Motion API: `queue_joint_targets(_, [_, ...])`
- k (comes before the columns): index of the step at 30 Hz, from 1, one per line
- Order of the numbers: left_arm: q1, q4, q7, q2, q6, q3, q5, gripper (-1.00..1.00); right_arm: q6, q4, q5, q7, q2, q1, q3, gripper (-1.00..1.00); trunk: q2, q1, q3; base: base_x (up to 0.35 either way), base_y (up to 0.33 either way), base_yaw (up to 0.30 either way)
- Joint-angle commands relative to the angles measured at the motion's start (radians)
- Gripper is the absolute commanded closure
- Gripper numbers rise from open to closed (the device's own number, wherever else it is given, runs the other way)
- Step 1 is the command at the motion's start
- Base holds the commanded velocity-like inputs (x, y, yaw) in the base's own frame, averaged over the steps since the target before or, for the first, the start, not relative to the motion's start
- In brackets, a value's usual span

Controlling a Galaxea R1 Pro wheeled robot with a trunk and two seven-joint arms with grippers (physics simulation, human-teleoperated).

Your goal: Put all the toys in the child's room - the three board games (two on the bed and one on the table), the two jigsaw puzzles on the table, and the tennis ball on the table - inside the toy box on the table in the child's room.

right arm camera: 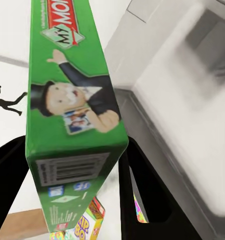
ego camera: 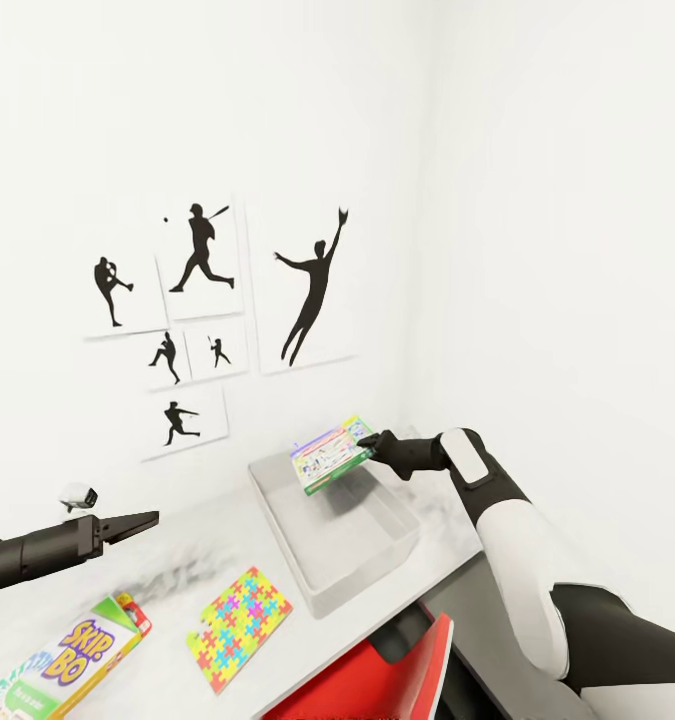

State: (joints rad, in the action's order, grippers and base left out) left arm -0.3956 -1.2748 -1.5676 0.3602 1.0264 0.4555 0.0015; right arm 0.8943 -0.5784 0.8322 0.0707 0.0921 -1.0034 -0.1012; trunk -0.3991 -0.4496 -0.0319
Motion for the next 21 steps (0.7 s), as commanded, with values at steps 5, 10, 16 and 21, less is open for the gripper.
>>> queue_joint_targets(5, [0.0, 0.0, -0.003, 0.0, 0.011, -0.001, 0.0, -1.0, 0.005, 0.0, 0.007, 0.008, 0.001, 0.0, -0.006, 1.0, -0.001, 0.0, 0.009, 0.0, 0.0, 0.0])
queue_joint_targets(10, [0.0, 0.0, -0.003, 0.0, 0.011, -0.001, 0.0, -1.0, 0.004, 0.0, 0.008, 0.008, 0.003, 0.0, -0.005, 1.0, -0.001, 0.0, 0.017, 0.0, 0.0, 0.0])
queue_joint_targets(16, [0.0, 0.0, -0.003, 0.0, 0.011, -0.001, 0.0, -1.0, 0.003, -0.001, 0.008, 0.009, 0.005, 0.0, -0.006, 1.0, -0.001, 0.0, 0.027, 0.0, 0.0, 0.0])
queue_joint_targets(21, [0.0, 0.0, -0.003, 0.0, 0.011, -0.001, 0.0, -1.0, 0.003, -0.005, 0.007, 0.009, 0.018, -0.001, -0.005, 1.0, -0.001, 0.0, 0.035, 0.0, 0.0, 0.0])
